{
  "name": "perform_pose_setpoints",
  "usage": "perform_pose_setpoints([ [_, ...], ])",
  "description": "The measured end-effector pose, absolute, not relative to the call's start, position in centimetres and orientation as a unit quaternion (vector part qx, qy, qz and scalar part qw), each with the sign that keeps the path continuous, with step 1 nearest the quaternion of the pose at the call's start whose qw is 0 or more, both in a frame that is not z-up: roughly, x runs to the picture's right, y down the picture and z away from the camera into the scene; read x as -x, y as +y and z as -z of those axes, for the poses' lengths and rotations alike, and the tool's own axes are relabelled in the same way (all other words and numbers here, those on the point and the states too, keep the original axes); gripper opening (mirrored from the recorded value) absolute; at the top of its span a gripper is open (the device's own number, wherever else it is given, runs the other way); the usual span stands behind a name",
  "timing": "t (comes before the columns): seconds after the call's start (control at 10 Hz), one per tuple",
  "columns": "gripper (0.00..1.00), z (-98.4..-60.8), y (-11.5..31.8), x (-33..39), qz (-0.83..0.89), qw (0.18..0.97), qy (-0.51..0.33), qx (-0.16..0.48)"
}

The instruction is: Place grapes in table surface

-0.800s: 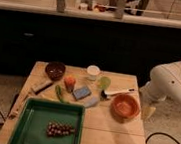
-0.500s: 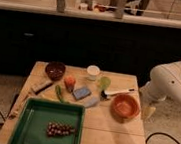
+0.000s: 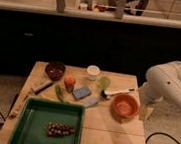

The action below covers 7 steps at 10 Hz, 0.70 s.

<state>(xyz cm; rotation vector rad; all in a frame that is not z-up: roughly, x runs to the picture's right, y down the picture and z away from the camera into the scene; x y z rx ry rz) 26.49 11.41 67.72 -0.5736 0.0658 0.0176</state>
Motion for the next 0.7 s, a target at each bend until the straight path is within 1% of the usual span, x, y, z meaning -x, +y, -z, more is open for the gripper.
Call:
perform_pose_setpoints([
  [0.4,0.8,-67.4,11.9,-26.0,0.005,0.957,0.037,0.286],
  [0.7,0.8,-67.2,12.1,-22.6,0.024,0.956,0.037,0.289],
])
